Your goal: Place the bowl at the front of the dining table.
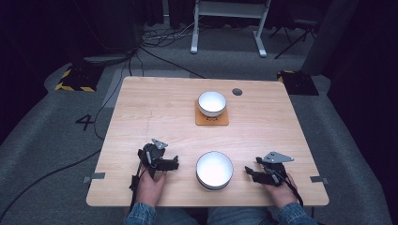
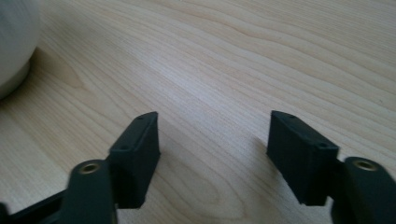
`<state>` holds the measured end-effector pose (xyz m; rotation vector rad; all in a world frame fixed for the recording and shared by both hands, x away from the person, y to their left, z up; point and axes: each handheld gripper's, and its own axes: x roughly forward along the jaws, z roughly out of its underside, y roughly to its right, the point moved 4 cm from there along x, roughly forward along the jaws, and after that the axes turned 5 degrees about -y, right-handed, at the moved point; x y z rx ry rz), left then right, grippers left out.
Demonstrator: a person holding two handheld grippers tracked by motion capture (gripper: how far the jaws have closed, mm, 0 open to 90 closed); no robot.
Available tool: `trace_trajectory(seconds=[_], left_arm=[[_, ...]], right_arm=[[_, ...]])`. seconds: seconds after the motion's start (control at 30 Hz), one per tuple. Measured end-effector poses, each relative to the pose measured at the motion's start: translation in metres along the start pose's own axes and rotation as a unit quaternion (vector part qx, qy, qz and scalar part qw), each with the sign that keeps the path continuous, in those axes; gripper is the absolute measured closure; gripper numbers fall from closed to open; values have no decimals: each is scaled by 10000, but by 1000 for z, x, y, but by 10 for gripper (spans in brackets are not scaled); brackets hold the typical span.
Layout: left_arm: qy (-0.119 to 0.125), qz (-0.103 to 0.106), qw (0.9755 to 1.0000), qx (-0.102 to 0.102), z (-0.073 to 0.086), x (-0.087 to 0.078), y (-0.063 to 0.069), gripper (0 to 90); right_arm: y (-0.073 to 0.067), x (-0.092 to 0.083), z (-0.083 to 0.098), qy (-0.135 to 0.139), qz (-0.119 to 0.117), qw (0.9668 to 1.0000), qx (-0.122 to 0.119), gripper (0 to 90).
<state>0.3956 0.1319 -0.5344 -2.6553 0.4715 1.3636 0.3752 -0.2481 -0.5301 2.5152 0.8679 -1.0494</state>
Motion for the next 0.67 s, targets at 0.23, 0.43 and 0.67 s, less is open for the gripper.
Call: trace_trajectory(seconds=[0.23, 0.43, 0.67], left_arm=[[0, 4, 10000, -2, 0, 0, 0, 2], [-2, 4, 10000, 1, 0, 0, 0, 2], [-2, 3, 10000, 1, 0, 0, 0, 2]], right_arm=[[3, 3, -2, -122, 33, 9999, 91, 179], [4, 5, -3, -126, 68, 9998, 103, 153], [4, 5, -2, -131, 80, 9998, 106, 146]])
